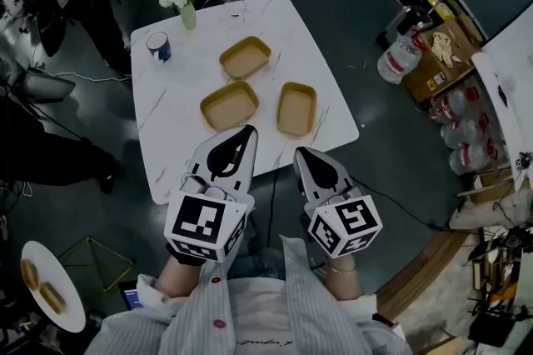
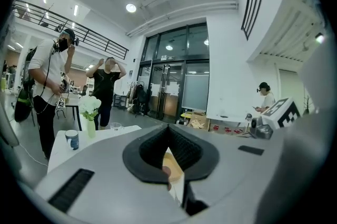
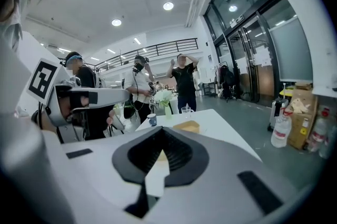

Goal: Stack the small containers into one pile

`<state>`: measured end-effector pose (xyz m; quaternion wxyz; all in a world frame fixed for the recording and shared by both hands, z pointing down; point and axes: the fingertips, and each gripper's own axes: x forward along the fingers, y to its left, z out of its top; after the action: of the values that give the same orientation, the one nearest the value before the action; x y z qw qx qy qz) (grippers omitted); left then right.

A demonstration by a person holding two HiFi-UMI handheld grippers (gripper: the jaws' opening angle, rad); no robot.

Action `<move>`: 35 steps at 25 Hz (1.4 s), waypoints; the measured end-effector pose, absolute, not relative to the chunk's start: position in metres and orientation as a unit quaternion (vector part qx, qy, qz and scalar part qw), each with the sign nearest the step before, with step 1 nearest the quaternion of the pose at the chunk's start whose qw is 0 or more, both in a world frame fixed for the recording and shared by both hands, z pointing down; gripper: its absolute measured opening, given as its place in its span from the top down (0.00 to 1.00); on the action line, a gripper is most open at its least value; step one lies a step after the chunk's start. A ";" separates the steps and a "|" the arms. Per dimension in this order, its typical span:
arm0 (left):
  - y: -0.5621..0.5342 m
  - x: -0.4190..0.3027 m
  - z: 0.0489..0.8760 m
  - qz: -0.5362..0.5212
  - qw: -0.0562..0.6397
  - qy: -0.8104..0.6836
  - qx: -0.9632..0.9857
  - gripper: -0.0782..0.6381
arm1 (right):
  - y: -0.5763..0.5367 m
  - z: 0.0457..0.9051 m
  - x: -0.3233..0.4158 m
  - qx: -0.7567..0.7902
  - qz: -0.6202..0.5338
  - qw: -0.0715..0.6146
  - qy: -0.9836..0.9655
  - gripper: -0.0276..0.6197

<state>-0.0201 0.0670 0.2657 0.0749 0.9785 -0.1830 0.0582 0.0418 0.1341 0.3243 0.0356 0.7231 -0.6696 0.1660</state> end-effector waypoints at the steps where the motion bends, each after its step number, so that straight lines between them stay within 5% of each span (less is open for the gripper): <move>1: 0.062 -0.019 0.266 0.060 0.075 -0.182 0.979 0.87 | 0.129 0.325 0.044 0.724 0.167 0.036 -0.668 0.94; 16: 0.012 0.004 0.284 0.077 0.080 -0.201 0.973 0.87 | 0.075 0.337 0.081 0.715 0.182 0.041 -0.673 0.94; 35: -0.072 0.127 0.275 0.062 0.090 -0.371 0.922 0.87 | -0.029 0.349 0.206 0.559 0.192 0.095 -0.801 0.94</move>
<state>0.1270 -0.0720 0.2749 0.0900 0.9221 -0.3712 0.0621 0.2061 -0.0291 0.3485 0.0953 0.5588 -0.8011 0.1922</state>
